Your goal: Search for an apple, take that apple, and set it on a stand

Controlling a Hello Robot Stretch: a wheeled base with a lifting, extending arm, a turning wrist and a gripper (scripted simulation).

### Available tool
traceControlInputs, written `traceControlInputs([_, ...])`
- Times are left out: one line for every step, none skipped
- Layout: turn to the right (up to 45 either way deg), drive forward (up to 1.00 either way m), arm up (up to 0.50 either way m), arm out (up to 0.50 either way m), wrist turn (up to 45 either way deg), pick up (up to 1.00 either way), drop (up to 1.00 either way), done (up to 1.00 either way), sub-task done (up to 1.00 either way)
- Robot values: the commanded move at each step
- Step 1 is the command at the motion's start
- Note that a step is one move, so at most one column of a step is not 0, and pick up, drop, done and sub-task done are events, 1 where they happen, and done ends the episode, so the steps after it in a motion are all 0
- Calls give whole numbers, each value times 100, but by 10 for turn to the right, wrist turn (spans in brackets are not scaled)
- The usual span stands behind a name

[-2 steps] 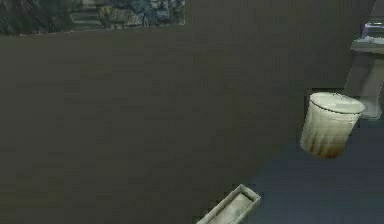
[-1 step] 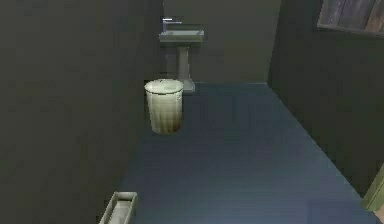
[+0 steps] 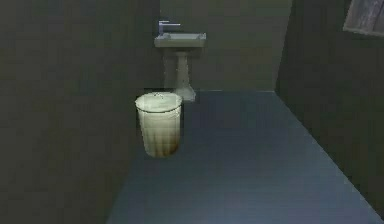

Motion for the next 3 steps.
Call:
traceControlInputs([450,0,0,0,0,0,0,0,0])
traceControlInputs([150,0,0,0,0,0,0,0,0])
traceControlInputs([0,45,0,0,0,0,0,0,0])
